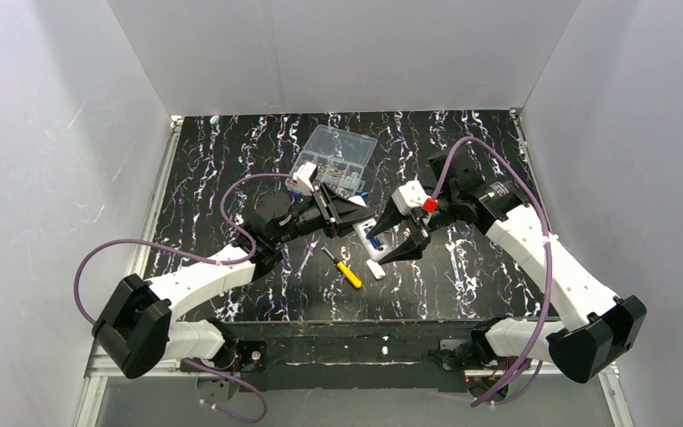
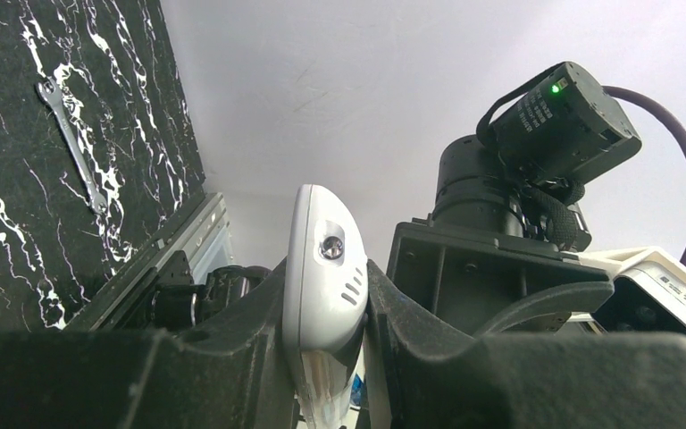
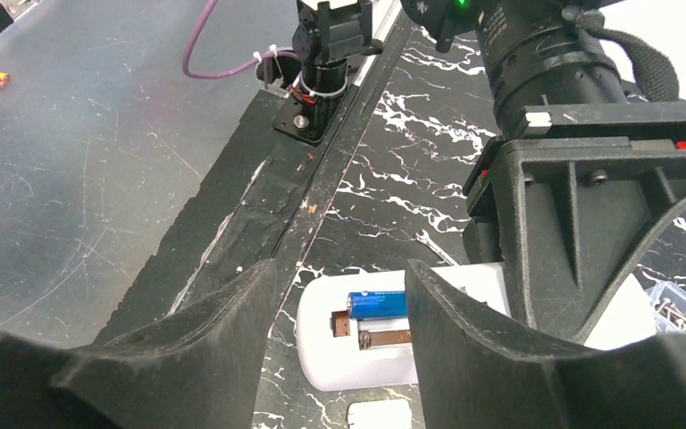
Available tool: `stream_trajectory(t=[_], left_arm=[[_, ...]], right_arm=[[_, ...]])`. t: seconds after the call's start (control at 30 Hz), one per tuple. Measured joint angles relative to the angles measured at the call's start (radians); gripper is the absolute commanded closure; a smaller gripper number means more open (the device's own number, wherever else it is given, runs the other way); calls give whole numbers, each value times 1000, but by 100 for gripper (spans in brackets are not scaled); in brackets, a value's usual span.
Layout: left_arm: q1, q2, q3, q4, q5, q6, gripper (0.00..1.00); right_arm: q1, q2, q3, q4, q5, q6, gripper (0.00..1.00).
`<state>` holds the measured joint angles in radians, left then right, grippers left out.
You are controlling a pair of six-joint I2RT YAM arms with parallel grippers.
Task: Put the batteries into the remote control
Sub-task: Load the battery into the remote control.
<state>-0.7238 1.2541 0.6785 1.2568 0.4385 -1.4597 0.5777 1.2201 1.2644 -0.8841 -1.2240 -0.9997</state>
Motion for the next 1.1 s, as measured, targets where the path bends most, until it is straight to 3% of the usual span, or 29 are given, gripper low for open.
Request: stream_trajectory(t=[0.3, 1.1], left_arm=[[0, 0, 2, 3, 5, -7, 100], [0, 2, 2, 17, 8, -10, 100]], right_arm=[[-1, 1, 34, -3, -24, 3, 33], [-10, -26, 8, 19, -13, 6, 38]])
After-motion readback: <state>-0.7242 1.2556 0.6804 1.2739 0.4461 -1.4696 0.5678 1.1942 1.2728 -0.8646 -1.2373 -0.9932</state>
